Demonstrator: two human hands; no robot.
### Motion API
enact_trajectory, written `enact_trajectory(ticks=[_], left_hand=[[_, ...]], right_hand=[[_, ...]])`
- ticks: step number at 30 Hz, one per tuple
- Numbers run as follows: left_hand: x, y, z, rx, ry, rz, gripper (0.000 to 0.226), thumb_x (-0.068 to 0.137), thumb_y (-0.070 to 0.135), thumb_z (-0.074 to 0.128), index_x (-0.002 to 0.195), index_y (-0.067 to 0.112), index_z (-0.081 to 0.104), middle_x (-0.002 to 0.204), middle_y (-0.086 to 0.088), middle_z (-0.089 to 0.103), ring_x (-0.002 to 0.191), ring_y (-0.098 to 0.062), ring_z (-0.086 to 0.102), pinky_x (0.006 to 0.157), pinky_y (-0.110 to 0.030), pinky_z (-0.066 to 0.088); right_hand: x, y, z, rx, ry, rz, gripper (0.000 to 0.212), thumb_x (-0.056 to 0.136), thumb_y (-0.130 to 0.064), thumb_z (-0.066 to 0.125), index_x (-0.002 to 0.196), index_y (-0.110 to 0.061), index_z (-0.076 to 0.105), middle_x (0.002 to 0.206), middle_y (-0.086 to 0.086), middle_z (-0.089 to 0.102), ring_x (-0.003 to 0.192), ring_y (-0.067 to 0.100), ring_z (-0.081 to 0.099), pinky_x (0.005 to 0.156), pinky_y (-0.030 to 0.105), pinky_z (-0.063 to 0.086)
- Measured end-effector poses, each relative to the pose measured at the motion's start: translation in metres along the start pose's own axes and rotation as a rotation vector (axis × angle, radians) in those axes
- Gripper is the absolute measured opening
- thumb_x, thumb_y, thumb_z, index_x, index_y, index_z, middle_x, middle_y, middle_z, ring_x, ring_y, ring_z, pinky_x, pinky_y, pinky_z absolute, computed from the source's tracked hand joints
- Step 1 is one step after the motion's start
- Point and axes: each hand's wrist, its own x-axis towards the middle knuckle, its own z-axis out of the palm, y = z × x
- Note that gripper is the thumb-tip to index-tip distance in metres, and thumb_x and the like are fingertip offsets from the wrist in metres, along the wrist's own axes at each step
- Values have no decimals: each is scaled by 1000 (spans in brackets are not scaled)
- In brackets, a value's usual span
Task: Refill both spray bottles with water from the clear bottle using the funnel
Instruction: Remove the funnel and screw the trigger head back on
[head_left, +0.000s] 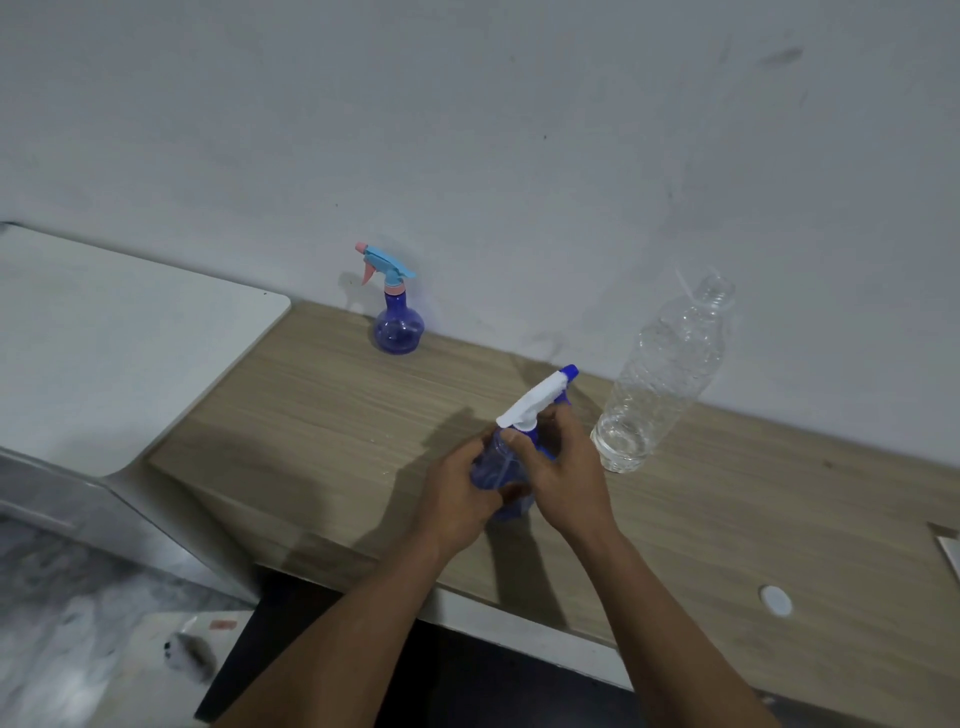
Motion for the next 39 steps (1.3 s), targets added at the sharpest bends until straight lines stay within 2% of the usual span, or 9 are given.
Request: enact_trajectory(ticks=[3, 6, 10, 13, 18, 24, 29, 35, 39], left_hand=[[0, -2, 1, -28, 13, -1, 54, 69, 15, 89, 112, 40, 67, 104, 6, 76, 95, -13, 73, 78, -31, 61], [-2, 2, 1, -46, 13, 7, 54, 73, 7, 86, 118, 30, 68, 104, 4, 76, 96, -13, 73, 80, -28, 59], [-4, 3, 3, -27, 4, 8, 61, 65, 27, 88, 122, 32, 66, 105, 8, 76, 98, -13, 73, 86, -38, 59], [-4, 2, 4, -38, 26, -6, 65, 56, 33, 81, 119, 38, 66, 107, 11, 76, 100, -12, 72, 86, -33, 59], [-3, 0, 5, -37, 21, 2, 61, 74, 2, 82, 126, 28, 65, 108, 11, 75, 101, -10, 72, 80, -27, 60], [-2, -2, 5, -18, 27, -13, 69, 75, -9, 76, 119, 43, 65, 108, 13, 75, 100, -11, 72, 77, -29, 61], [-1, -4, -2, 33, -31, 33, 64, 74, 10, 83, 128, 37, 61, 116, 14, 72, 109, -9, 69, 91, -28, 56], [-12, -2, 12, 75, 116, 56, 55, 90, 0, 67, 124, 43, 57, 98, 22, 71, 93, 11, 67, 74, -7, 50], [-12, -6, 17, 271, 216, 149, 23, 99, 22, 58, 118, 24, 71, 104, -1, 77, 100, -13, 72, 80, -24, 56]], right_hand=[[-1, 1, 4, 6, 55, 50, 25, 85, -25, 80, 100, -21, 61, 94, -7, 71, 90, 8, 69, 79, 26, 54], [-4, 6, 4, -20, 10, -1, 16, 93, -23, 70, 107, -25, 63, 100, -10, 71, 95, 7, 69, 82, 26, 53], [-2, 5, 5, -4, 56, 18, 15, 90, -20, 72, 102, -24, 63, 97, -8, 71, 92, 9, 69, 82, 32, 54], [-3, 6, 11, -3, 87, 37, 21, 87, -26, 76, 101, -24, 60, 96, -8, 70, 90, 9, 69, 82, 39, 56], [-5, 9, 9, -28, 45, -11, 12, 95, -20, 67, 103, -28, 63, 96, -9, 70, 92, 9, 68, 81, 32, 54], [-5, 7, 14, -4, 62, 2, 12, 94, -21, 69, 103, -27, 64, 95, -10, 71, 90, 6, 68, 78, 23, 53], [-1, 6, 5, -88, -6, -33, 11, 96, -17, 64, 99, -28, 65, 88, -10, 71, 83, 5, 67, 69, 10, 44], [-6, 10, 21, -115, 127, -33, 12, 97, -18, 64, 106, -26, 62, 88, -10, 69, 78, -3, 63, 65, 7, 41], [-8, 10, 27, -100, 182, -20, 11, 98, -21, 64, 108, -24, 64, 92, -9, 69, 84, -3, 64, 69, 7, 43]])
